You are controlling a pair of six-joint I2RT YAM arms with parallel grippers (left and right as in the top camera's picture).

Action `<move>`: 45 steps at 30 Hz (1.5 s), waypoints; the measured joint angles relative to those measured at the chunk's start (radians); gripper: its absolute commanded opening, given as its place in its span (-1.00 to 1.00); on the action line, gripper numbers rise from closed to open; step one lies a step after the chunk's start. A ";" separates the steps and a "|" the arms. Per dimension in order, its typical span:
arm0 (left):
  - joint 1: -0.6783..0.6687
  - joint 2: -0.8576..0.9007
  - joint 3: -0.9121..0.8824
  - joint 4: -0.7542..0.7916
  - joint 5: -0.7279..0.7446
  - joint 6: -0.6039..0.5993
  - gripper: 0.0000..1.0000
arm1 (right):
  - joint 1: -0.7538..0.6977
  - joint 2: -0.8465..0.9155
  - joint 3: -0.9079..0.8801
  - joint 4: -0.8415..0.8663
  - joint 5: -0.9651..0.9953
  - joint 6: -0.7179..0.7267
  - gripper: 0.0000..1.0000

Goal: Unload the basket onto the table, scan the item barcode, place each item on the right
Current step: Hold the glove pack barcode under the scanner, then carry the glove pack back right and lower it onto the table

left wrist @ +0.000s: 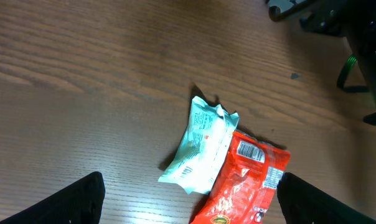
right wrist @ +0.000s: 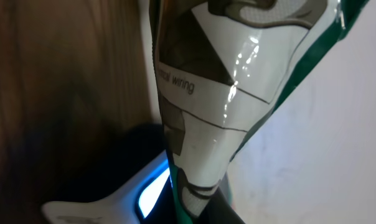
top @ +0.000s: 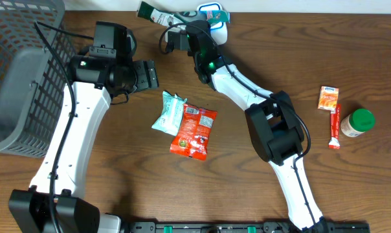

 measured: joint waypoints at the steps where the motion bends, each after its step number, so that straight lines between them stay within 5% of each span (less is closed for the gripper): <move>1: 0.000 0.000 0.000 0.000 0.000 0.000 0.78 | 0.000 0.000 0.000 -0.006 0.000 0.018 -0.98; 19: 0.000 0.000 0.000 0.000 0.000 0.000 0.78 | -0.003 0.001 0.000 -0.017 -0.079 0.127 -0.98; 30: 0.000 0.000 0.000 0.000 0.000 0.000 0.78 | -0.028 -0.025 0.000 0.024 -0.090 0.358 -0.98; 34: 0.000 0.000 0.000 0.000 0.000 0.000 0.78 | -0.033 -0.126 -0.001 -0.119 -0.093 0.455 -0.98; 45: 0.000 0.000 0.000 -0.001 0.000 0.000 0.78 | -0.049 -0.560 0.018 -0.925 -0.106 0.902 -0.97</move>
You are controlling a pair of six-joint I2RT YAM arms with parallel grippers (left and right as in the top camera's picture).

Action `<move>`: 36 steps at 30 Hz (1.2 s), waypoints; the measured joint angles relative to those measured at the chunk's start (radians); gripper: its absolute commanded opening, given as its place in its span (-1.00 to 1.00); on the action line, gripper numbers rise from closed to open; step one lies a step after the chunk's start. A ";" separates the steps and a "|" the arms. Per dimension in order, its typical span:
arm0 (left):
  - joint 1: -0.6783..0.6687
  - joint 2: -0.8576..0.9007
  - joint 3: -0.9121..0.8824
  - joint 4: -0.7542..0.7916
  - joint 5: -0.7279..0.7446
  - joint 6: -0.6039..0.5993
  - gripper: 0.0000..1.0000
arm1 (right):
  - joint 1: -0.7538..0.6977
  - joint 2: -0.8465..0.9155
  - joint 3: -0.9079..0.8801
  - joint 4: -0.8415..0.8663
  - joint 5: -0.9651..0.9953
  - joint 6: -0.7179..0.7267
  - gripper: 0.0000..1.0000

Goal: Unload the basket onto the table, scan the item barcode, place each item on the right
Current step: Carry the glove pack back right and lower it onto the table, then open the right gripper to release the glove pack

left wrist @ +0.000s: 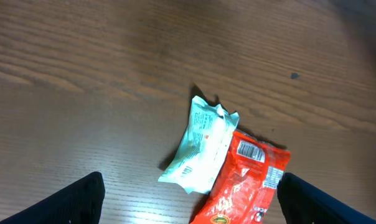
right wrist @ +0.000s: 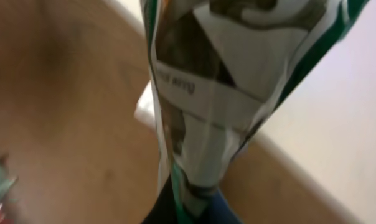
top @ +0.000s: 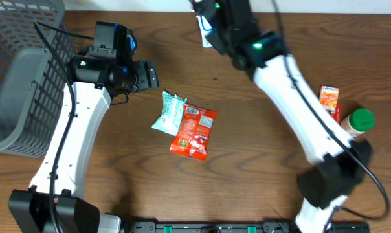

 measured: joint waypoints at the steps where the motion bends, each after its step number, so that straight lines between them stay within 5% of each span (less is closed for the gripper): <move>1: 0.000 0.000 0.000 0.000 0.000 0.000 0.78 | -0.011 -0.021 0.000 -0.085 -0.003 0.043 -0.97; 10: 0.000 0.000 0.000 0.001 -0.001 0.000 0.78 | -0.168 -0.043 -0.042 -0.568 -0.133 0.219 -0.97; 20: 0.000 0.000 0.000 0.001 0.000 0.000 0.79 | -0.330 -0.043 -0.331 -0.513 -0.223 0.319 -0.98; 26: 0.000 0.000 0.000 0.000 0.000 0.000 0.79 | -0.430 -0.043 -0.509 -0.322 -0.178 0.362 -0.93; 27: 0.000 0.000 0.000 0.001 0.000 0.000 0.78 | -0.445 -0.043 -0.531 -0.290 -0.173 0.365 -0.64; 28: 0.000 0.000 0.000 0.000 0.000 0.000 0.78 | -0.458 -0.043 -0.547 -0.266 -0.168 0.369 0.02; 33: 0.000 0.000 0.000 0.001 0.000 0.000 0.78 | -0.501 -0.043 -0.617 -0.154 -0.147 0.378 0.62; 36: 0.000 0.000 0.000 0.001 0.000 0.000 0.78 | -0.506 -0.043 -0.625 -0.140 -0.143 0.385 0.66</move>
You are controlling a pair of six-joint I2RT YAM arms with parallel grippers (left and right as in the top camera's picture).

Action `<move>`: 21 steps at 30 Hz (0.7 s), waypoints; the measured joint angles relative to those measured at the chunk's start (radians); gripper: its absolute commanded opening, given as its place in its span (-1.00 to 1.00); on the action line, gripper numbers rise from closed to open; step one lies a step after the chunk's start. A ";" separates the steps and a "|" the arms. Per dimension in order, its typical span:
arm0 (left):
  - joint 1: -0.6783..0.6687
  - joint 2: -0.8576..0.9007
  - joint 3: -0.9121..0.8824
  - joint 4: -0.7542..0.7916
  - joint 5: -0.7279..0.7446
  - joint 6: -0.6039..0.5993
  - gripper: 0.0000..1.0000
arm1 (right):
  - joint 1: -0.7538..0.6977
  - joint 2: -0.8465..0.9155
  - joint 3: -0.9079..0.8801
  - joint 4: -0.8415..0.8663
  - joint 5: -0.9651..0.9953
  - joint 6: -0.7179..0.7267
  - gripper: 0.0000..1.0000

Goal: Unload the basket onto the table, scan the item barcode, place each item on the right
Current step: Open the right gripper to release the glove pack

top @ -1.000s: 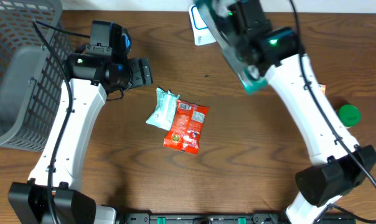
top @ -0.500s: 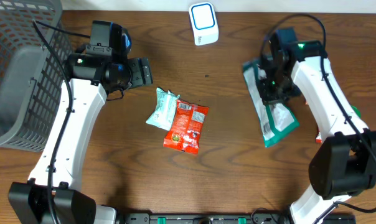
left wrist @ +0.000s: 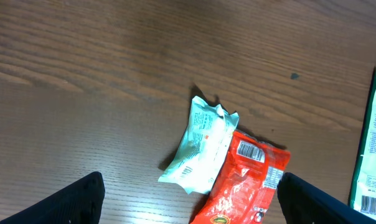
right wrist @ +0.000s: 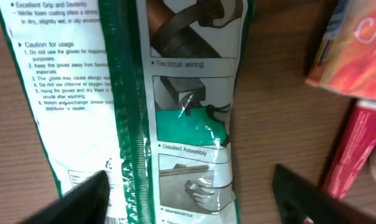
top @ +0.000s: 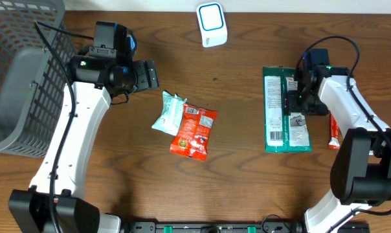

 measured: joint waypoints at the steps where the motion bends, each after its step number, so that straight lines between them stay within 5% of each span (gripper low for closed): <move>1: 0.000 0.000 0.000 0.000 0.000 0.000 0.78 | 0.000 0.000 0.000 0.005 0.004 -0.002 0.67; 8: 0.000 0.000 0.000 0.000 0.000 0.000 0.78 | 0.000 0.000 0.000 0.050 -0.058 0.011 0.25; 16: 0.000 0.000 0.000 0.000 0.000 0.000 0.78 | 0.005 0.000 -0.002 0.150 -0.452 0.016 -0.72; 21: 0.000 0.000 0.000 0.000 0.000 0.000 0.78 | 0.054 0.000 -0.046 0.249 -0.534 0.021 -0.97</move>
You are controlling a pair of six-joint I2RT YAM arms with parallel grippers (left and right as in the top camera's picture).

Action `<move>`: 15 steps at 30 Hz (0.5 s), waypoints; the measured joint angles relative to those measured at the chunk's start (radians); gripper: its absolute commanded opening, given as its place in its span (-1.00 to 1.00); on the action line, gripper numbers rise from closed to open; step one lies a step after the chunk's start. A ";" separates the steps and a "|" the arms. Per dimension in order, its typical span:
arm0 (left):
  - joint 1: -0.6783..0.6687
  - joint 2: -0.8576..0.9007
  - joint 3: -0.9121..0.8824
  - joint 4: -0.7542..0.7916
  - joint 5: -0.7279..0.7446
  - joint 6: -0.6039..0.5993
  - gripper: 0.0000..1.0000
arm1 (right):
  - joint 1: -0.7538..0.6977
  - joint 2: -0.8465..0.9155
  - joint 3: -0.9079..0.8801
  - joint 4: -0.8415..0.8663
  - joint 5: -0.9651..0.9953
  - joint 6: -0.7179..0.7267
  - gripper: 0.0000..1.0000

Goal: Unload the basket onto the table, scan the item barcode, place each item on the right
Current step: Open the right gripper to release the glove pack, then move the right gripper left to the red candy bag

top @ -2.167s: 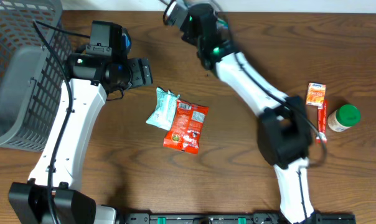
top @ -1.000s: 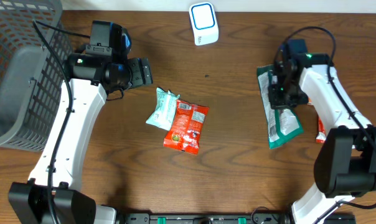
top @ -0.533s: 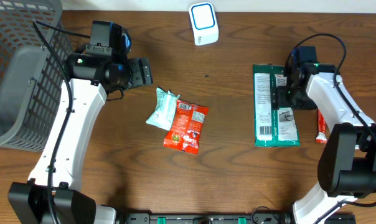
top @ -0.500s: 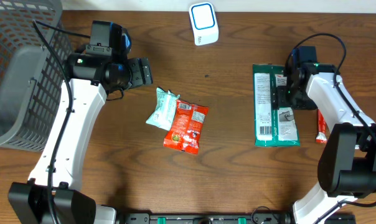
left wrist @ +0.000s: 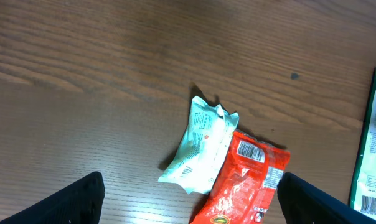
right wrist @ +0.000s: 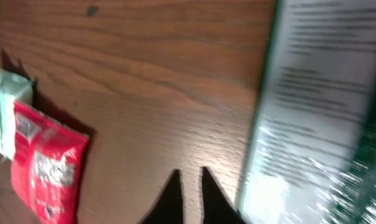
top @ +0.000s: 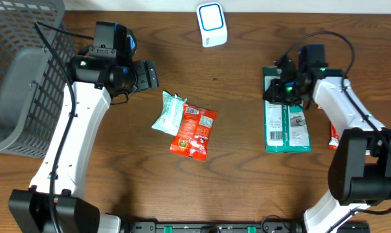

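Observation:
A green-and-white glove pack [top: 285,113] lies flat on the table's right side, printed side up; it also fills the right of the right wrist view [right wrist: 325,124]. My right gripper [top: 278,87] hovers at the pack's left edge, its fingers [right wrist: 191,186] nearly together with nothing between them. The white scanner with a blue face [top: 212,24] stands at the far edge. My left gripper [top: 150,74] is open above the table left of centre, and its view looks down on a teal pack [left wrist: 203,146] and a red pack [left wrist: 247,180].
A grey basket [top: 21,65] takes up the far left. The teal pack [top: 167,111] and the red pack [top: 194,131] lie overlapping in the middle. A small orange box [top: 329,97] and a red stick [top: 334,133] lie right of the glove pack.
My right gripper was open over the middle of the glove pack; now it is shut and sits at the pack's left edge, facing the table's middle. The pack and left arm are unmoved.
My right gripper held the glove pack at the scanner at the far edge. Then it held the pack raised near the scanner. After that the pack lay flat on the right with the gripper open over it, and now the gripper is shut beside it.

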 measured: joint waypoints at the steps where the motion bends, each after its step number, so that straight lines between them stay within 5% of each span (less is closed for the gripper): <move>1: 0.000 0.000 0.000 0.000 0.000 0.000 0.78 | 0.013 0.000 -0.016 0.026 0.000 0.005 -0.97; 9: 0.000 0.000 0.000 0.000 0.000 0.000 0.78 | 0.120 0.000 -0.184 0.269 0.101 0.049 -0.98; 15: 0.000 0.000 0.000 0.000 0.000 0.000 0.78 | 0.142 0.000 -0.214 0.229 0.318 0.055 -0.97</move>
